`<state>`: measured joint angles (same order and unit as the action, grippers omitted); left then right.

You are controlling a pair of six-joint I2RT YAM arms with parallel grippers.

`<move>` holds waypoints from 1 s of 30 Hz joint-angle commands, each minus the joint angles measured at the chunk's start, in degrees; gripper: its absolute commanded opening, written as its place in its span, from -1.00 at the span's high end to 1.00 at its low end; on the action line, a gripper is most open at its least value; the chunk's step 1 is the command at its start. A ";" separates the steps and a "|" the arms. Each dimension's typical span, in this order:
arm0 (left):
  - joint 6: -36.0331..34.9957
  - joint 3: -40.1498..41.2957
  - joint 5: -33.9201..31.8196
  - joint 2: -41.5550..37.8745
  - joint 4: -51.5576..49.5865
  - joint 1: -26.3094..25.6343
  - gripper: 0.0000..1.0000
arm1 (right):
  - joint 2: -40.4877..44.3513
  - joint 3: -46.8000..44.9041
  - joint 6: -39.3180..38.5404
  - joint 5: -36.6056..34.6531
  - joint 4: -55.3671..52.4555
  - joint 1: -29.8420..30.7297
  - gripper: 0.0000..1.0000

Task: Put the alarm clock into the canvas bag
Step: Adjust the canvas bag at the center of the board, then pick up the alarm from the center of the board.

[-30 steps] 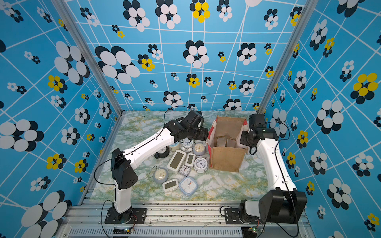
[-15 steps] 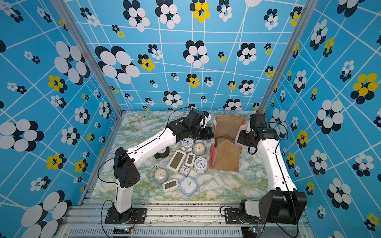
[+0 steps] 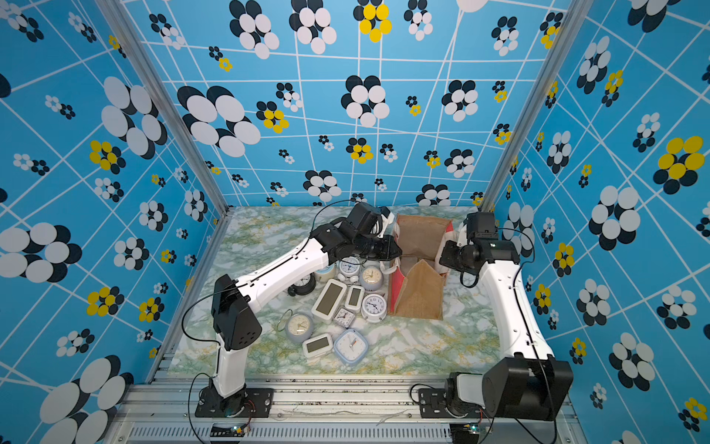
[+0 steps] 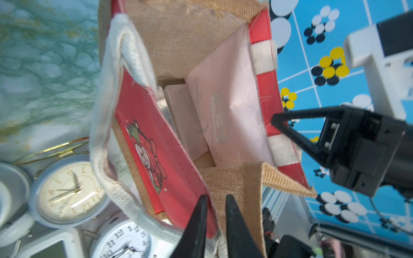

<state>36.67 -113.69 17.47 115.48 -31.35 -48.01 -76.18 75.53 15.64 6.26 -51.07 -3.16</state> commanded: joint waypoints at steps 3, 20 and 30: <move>-3.64 -0.74 -6.66 -4.78 -2.22 0.65 0.17 | 0.99 -0.37 -0.92 -5.77 -2.98 -0.01 1.00; -3.45 4.20 -17.63 -2.29 -12.14 1.73 -0.12 | 0.77 -0.73 -1.07 -4.77 -2.54 -0.01 1.00; 0.33 7.00 -18.51 3.84 -11.34 1.30 -0.53 | 0.51 -1.17 -1.05 -4.17 -1.86 -0.01 1.00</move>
<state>35.38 -107.24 0.36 117.78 -41.74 -46.57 -76.18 75.46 15.25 2.07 -52.05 -3.16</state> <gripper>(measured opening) 0.762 0.048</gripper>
